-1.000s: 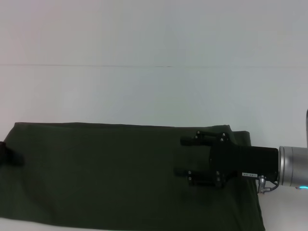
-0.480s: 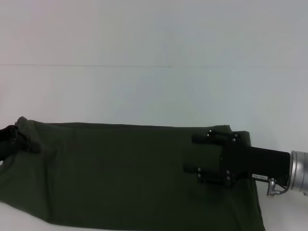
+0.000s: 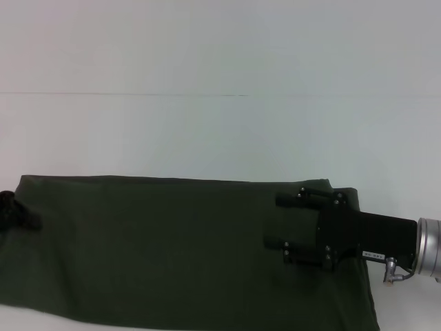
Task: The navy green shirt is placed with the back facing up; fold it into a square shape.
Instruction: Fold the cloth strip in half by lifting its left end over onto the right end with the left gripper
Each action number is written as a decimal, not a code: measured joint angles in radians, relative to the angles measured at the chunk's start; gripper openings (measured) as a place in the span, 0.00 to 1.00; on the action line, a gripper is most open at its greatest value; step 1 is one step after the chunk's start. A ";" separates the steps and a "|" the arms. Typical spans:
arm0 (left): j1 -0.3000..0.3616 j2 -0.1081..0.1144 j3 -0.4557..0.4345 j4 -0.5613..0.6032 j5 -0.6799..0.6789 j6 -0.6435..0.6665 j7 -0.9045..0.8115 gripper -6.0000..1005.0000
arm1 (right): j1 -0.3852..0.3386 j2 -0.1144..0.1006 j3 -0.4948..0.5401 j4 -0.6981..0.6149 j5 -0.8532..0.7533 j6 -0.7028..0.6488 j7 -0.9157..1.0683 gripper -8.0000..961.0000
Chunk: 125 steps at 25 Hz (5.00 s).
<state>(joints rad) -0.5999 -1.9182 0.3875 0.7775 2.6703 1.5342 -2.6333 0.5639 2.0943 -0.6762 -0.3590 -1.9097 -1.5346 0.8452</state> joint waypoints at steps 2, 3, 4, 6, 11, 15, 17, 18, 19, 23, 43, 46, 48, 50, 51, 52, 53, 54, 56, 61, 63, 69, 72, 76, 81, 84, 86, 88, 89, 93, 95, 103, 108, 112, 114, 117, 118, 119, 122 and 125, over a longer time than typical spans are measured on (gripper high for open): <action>0.011 -0.010 0.027 0.022 0.000 -0.017 -0.001 0.07 | 0.001 -0.001 -0.002 0.000 0.000 0.000 0.000 0.78; 0.015 -0.014 0.038 0.032 0.000 -0.021 -0.003 0.07 | 0.001 -0.001 -0.003 0.000 0.000 0.000 0.000 0.78; 0.018 -0.017 0.044 0.040 0.000 -0.022 -0.004 0.07 | 0.001 -0.001 -0.003 0.000 0.000 0.000 0.000 0.78; 0.018 -0.017 0.044 0.043 0.000 -0.020 -0.002 0.07 | 0.001 -0.001 -0.003 0.000 0.000 -0.001 0.000 0.78; 0.023 -0.013 0.037 0.060 -0.006 -0.011 0.020 0.14 | 0.005 -0.001 -0.004 0.000 0.000 -0.002 0.000 0.78; 0.038 -0.016 0.023 0.109 -0.006 -0.025 0.026 0.28 | 0.006 0.000 -0.006 0.000 0.000 -0.003 0.000 0.78; 0.045 -0.013 -0.005 0.144 -0.006 -0.026 0.029 0.37 | 0.005 0.000 -0.006 0.000 0.000 -0.003 0.000 0.78; 0.048 -0.012 -0.018 0.160 -0.006 -0.023 0.031 0.41 | 0.006 0.000 -0.005 0.000 0.000 -0.003 0.000 0.78; 0.050 -0.011 -0.031 0.178 -0.008 -0.018 0.034 0.45 | 0.006 0.000 -0.005 0.000 0.000 -0.003 0.000 0.78; 0.056 0.001 -0.057 0.217 -0.058 0.068 0.052 0.61 | 0.005 0.000 -0.003 0.000 0.000 -0.003 0.003 0.78; 0.039 0.004 0.020 -0.014 -0.050 0.010 0.118 0.96 | 0.013 -0.001 -0.073 -0.012 -0.011 -0.003 0.007 0.78; 0.046 -0.003 0.032 -0.016 -0.049 -0.032 0.114 0.96 | 0.013 0.000 -0.073 -0.012 -0.011 -0.001 0.007 0.78; 0.047 -0.006 0.032 -0.016 -0.049 -0.051 0.113 0.96 | 0.013 0.000 -0.073 -0.012 -0.011 -0.001 0.007 0.78; 0.048 -0.007 0.031 -0.016 -0.049 -0.065 0.112 0.95 | 0.013 0.000 -0.073 -0.012 -0.010 -0.001 0.007 0.78; 0.048 -0.008 0.032 -0.016 -0.049 -0.071 0.112 0.95 | 0.013 -0.001 -0.073 -0.012 -0.010 -0.001 0.007 0.78; 0.048 -0.008 0.032 -0.017 -0.049 -0.076 0.112 0.95 | 0.013 0.000 -0.073 -0.012 -0.010 -0.001 0.007 0.78; 0.048 -0.008 0.032 -0.017 -0.049 -0.079 0.112 0.95 | 0.013 0.000 -0.073 -0.012 -0.010 -0.001 0.007 0.78; 0.048 -0.008 0.032 -0.017 -0.049 -0.083 0.112 0.95 | 0.013 0.000 -0.073 -0.012 -0.009 -0.001 0.007 0.78; 0.048 -0.009 0.032 -0.017 -0.049 -0.090 0.112 0.95 | 0.013 0.000 -0.072 -0.012 -0.008 -0.001 0.007 0.78; 0.048 -0.010 0.032 -0.017 -0.049 -0.105 0.112 0.95 | 0.016 0.000 -0.072 -0.012 -0.006 -0.002 0.007 0.78; 0.047 -0.010 0.031 -0.017 -0.049 -0.105 0.112 0.95 | 0.017 0.000 -0.072 -0.013 -0.006 -0.003 0.007 0.78; 0.044 -0.002 0.022 -0.002 -0.054 -0.101 0.113 0.95 | 0.017 0.000 -0.072 -0.013 -0.005 -0.002 0.004 0.78; 0.042 0.005 0.023 0.019 -0.050 -0.094 0.116 0.94 | 0.018 0.000 -0.072 -0.014 -0.005 -0.002 0.004 0.78; 0.042 0.010 0.021 0.029 -0.049 -0.093 0.118 0.94 | 0.017 -0.001 -0.071 -0.014 -0.005 -0.003 0.003 0.78; 0.046 0.016 0.020 0.033 -0.032 -0.111 0.124 0.94 | 0.017 0.000 -0.072 -0.014 -0.005 -0.004 0.003 0.78; 0.049 0.014 0.020 0.033 -0.014 -0.124 0.132 0.94 | 0.018 0.000 -0.072 -0.014 -0.005 -0.001 0.002 0.78; 0.051 0.012 0.020 0.032 -0.012 -0.128 0.136 0.94 | 0.018 0.001 -0.072 -0.014 -0.005 -0.001 0.002 0.78; 0.051 0.011 0.020 0.031 -0.012 -0.129 0.139 0.94 | 0.019 0.001 -0.072 -0.014 -0.005 -0.001 0.001 0.78; 0.052 0.011 0.021 0.031 -0.012 -0.130 0.140 0.94 | 0.019 0.001 -0.072 -0.014 -0.005 -0.001 0.002 0.78; 0.052 0.009 0.027 0.029 -0.012 -0.132 0.141 0.94 | 0.020 0.001 -0.072 -0.014 -0.005 -0.001 0.001 0.78; 0.053 0.006 0.030 0.026 -0.011 -0.141 0.144 0.94 | 0.020 0.001 -0.072 -0.014 -0.005 -0.001 0.002 0.78; 0.061 -0.007 0.033 0.022 -0.006 -0.185 0.151 0.94 | 0.021 0.003 -0.072 -0.014 -0.006 -0.001 0.002 0.78; 0.065 -0.010 0.033 0.013 -0.004 -0.202 0.159 0.94 | 0.021 0.003 -0.072 -0.014 -0.006 -0.005 0.002 0.78; 0.066 -0.010 0.033 0.009 -0.004 -0.210 0.162 0.94 | 0.019 0.003 -0.072 -0.012 -0.006 -0.005 0.002 0.78; 0.067 -0.010 0.033 0.007 -0.004 -0.211 0.162 0.94 | 0.018 0.003 -0.072 -0.012 -0.006 -0.005 0.004 0.78; 0.068 -0.010 0.033 0.005 -0.004 -0.212 0.162 0.94 | 0.017 0.003 -0.072 -0.012 -0.006 -0.006 0.004 0.78; 0.069 -0.010 0.033 0.003 -0.004 -0.212 0.162 0.94 | 0.017 0.003 -0.072 -0.012 -0.006 -0.006 0.004 0.78; 0.069 -0.010 0.033 0.001 -0.004 -0.212 0.162 0.94 | 0.016 0.003 -0.072 -0.012 -0.006 -0.006 0.004 0.78; 0.070 -0.010 0.033 -0.003 -0.004 -0.212 0.165 0.94 | 0.016 0.003 -0.072 -0.013 -0.007 -0.007 0.005 0.78; 0.069 -0.010 0.033 -0.003 -0.004 -0.209 0.167 0.94 | 0.015 0.003 -0.072 -0.014 -0.007 -0.008 0.006 0.78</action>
<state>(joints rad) -0.5304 -1.9281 0.4203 0.7746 2.6660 1.3249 -2.4667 0.5789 2.0968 -0.7486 -0.3726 -1.9164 -1.5426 0.8513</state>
